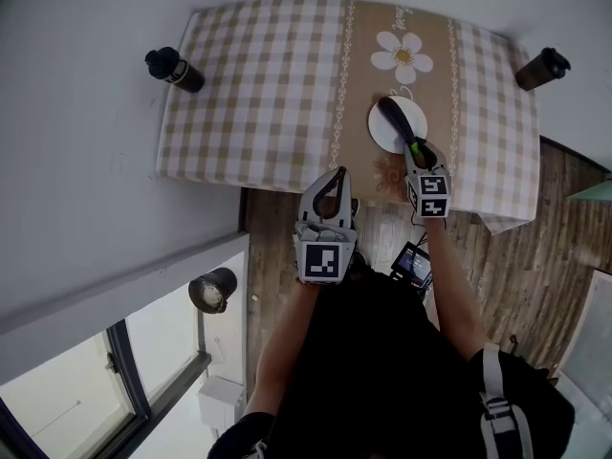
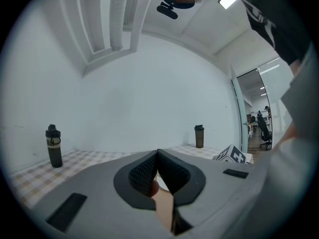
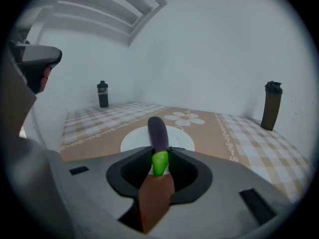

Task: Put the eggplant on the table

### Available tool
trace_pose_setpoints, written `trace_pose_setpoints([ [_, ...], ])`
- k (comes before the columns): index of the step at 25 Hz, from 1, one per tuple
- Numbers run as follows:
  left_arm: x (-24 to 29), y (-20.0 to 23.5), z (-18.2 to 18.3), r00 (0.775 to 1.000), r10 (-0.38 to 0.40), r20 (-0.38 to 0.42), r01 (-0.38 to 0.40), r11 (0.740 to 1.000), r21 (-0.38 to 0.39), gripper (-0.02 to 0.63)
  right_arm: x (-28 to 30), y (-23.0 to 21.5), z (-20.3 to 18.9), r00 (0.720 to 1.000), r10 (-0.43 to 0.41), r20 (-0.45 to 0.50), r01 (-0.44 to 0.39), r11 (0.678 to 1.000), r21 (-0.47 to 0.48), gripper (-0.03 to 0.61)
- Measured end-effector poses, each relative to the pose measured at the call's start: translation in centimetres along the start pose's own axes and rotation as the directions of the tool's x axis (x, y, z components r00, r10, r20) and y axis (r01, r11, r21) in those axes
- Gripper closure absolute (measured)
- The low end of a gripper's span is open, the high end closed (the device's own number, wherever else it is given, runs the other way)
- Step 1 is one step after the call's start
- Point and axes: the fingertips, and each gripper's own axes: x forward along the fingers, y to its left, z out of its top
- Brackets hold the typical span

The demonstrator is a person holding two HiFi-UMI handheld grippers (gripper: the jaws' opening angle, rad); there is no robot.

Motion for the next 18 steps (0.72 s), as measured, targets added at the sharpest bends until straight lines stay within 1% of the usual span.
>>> trace_pose_setpoints([
  [3, 0.2, -0.3, -0.3, 1.0, -0.002, 0.003, 0.002, 1.0, -0.024, 0.621, 0.1, 0.1, -0.3, 1.0, 0.001, -0.004, -0.001, 1.0, -0.006, 0.466],
  [7, 0.5, -0.2, -0.5, 1.0, -0.009, -0.025, 0.01, 1.0, 0.014, 0.621, 0.4, 0.7, 0.2, 0.999, 0.046, -0.011, -0.046, 0.999, 0.024, 0.463],
  [11, 1.0, -0.8, -0.3, 1.0, -0.02, -0.011, 0.02, 1.0, -0.016, 0.621, -0.1, 0.6, 0.2, 0.996, 0.083, -0.016, -0.082, 0.996, 0.038, 0.396],
  [12, 1.0, -0.8, -0.2, 1.0, -0.022, -0.007, 0.022, 1.0, -0.014, 0.621, -0.1, 0.7, 0.3, 0.996, 0.085, -0.013, -0.084, 0.996, 0.042, 0.385],
  [15, 0.9, -0.9, -0.4, 0.999, -0.032, -0.017, 0.032, 0.999, 0.003, 0.621, -0.6, 0.6, 0.9, 0.997, 0.083, 0.01, -0.083, 0.994, 0.073, 0.385],
  [18, 1.3, -1.3, -0.1, 0.999, -0.04, -0.014, 0.041, 0.999, 0.005, 0.621, -1.3, -0.3, 2.2, 0.997, 0.066, 0.04, -0.069, 0.995, 0.073, 0.384],
])
